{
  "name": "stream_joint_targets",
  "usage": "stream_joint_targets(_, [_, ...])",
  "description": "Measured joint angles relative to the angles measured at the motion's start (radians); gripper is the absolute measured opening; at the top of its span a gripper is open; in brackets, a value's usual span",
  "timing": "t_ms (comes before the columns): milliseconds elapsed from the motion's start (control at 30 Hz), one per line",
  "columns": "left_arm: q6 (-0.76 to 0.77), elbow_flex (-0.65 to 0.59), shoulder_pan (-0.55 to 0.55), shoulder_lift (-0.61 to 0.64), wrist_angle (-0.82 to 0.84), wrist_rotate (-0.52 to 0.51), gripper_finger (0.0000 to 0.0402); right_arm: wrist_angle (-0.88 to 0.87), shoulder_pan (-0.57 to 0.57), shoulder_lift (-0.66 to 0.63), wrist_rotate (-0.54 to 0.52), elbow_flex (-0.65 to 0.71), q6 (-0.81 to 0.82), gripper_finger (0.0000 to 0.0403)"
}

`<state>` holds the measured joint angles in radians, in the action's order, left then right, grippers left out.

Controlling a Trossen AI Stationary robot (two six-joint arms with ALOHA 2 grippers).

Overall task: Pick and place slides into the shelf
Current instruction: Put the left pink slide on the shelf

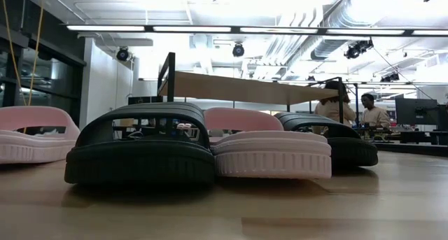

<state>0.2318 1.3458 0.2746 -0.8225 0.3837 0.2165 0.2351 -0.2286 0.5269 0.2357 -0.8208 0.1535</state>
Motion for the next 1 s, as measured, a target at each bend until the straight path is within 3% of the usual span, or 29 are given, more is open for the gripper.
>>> stream_joint_targets(267, [-0.029,0.0,0.0,-0.007,0.002,0.0,0.0003,-0.363,0.0,0.157,0.001,-0.269,-0.003,0.0])
stream_joint_targets(567, [-0.12,0.013,0.0,-0.007,0.076,0.0,0.0003,-0.643,0.0,0.331,-0.002,-0.565,-0.082,0.0])
stream_joint_targets(1000, [-0.148,0.229,0.0,-0.11,0.398,0.009,0.0003,-0.725,0.0,0.443,-0.067,-0.654,-0.099,0.0])
